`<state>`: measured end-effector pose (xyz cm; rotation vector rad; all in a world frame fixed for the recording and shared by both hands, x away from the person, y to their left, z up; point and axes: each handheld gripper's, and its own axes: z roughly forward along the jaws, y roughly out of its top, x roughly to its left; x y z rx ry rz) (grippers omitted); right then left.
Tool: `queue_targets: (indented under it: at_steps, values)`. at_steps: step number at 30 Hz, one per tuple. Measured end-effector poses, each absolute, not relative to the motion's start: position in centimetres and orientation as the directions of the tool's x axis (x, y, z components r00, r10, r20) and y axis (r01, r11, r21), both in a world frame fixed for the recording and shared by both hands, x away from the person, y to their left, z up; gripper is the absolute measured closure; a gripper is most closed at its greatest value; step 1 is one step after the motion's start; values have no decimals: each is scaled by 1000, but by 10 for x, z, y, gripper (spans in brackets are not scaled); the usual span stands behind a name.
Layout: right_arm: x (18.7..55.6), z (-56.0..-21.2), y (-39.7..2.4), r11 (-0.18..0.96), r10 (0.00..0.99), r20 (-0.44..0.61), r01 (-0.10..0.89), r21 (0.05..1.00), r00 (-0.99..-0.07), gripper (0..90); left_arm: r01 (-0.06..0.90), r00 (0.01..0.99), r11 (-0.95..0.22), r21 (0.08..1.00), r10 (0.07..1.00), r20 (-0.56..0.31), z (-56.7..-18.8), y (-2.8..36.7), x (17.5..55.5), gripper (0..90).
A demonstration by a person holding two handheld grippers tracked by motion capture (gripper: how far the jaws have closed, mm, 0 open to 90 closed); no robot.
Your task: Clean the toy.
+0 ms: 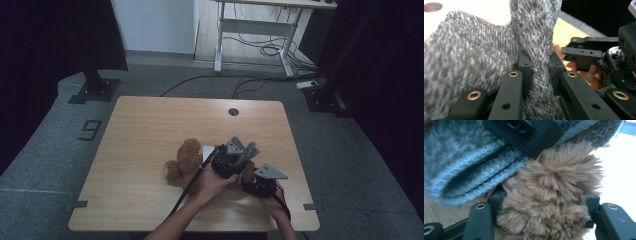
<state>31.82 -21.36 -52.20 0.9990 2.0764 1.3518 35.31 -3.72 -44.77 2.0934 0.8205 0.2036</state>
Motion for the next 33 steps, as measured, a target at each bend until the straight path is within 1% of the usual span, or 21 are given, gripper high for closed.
queue_targets:
  at_steps: [4, 8, 15, 20, 26, 28, 33]
  values:
    - [319, -522, -214, 248, 781, 9, 322, 914, -625, 429, 475, 752, -418, 774, 650, -110, -446, -19, 350, 779]
    - [317, -522, -214, 248, 776, 7, 316, 916, -631, 433, 493, 735, -371, 787, 661, -148, -447, 8, 348, 783]
    - [316, -524, -214, 260, 767, -16, 288, 922, -641, 437, 484, 708, -305, 820, 687, -163, -435, 47, 344, 784]
    - [317, -525, -216, 257, 765, -16, 283, 924, -644, 438, 532, 663, -283, 798, 726, -184, -435, 81, 352, 782]
    - [317, -525, -215, 254, 764, -12, 283, 925, -645, 438, 591, 605, -245, 768, 765, -221, -448, 123, 359, 779]
    - [317, -525, -215, 251, 765, -9, 286, 925, -644, 438, 606, 590, -224, 763, 770, -242, -451, 133, 360, 779]
    - [317, -525, -214, 247, 767, -5, 287, 925, -642, 439, 608, 573, -211, 766, 784, -239, -448, 145, 360, 779]
